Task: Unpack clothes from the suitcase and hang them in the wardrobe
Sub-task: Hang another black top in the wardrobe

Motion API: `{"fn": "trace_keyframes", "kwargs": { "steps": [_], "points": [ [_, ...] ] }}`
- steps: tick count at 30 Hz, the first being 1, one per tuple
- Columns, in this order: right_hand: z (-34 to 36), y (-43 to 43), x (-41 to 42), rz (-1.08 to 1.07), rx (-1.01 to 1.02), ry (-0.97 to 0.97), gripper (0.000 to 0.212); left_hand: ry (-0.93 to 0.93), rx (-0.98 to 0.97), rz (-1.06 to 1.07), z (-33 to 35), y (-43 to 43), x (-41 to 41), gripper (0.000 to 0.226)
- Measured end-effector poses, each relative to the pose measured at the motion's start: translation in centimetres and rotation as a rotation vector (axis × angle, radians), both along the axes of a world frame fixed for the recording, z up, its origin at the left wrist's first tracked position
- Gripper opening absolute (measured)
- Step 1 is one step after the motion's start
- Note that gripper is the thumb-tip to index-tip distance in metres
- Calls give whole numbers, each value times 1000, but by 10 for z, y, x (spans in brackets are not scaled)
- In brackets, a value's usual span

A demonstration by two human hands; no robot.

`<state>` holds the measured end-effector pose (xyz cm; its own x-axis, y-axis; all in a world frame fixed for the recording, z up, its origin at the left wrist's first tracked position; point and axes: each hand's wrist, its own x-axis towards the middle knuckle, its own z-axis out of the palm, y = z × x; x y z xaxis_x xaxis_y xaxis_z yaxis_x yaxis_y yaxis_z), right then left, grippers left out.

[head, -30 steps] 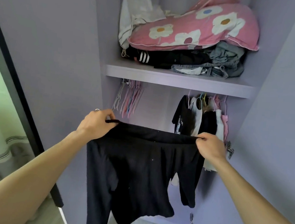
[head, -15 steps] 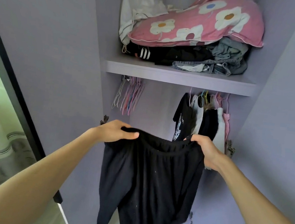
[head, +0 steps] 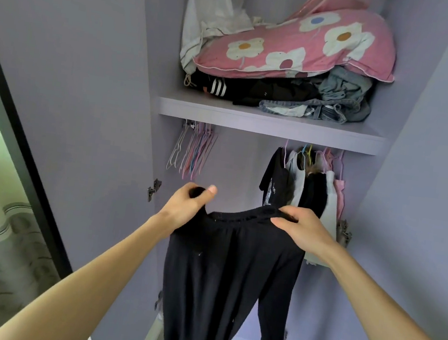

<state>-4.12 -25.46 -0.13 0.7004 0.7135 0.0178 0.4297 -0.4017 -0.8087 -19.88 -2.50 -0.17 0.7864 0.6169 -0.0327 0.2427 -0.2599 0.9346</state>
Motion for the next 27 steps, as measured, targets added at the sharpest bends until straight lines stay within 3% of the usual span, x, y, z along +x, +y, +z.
{"fn": "trace_keyframes", "kwargs": {
  "steps": [4,6,9,12,18,22,25,27],
  "points": [
    [3,4,-9,1,44,-36,43,124,201,-323,9,-24,0,61],
    [6,7,-12,15,72,-9,31,225,367,-403,7,-37,6,68],
    [10,9,-14,31,90,22,17,307,559,-449,-3,-48,15,45],
    [7,5,-11,3,109,54,13,247,442,-401,-8,-46,17,19],
    [-9,-3,-4,-35,190,197,16,66,-34,-305,5,-32,9,38],
    [-11,11,-5,21,252,295,12,-42,-207,-234,15,-36,10,36],
    [-9,23,-5,47,274,351,12,-68,-159,-108,18,-33,16,34],
    [-12,33,-2,40,261,353,11,4,91,-1,16,-26,18,25]
  ]
}}
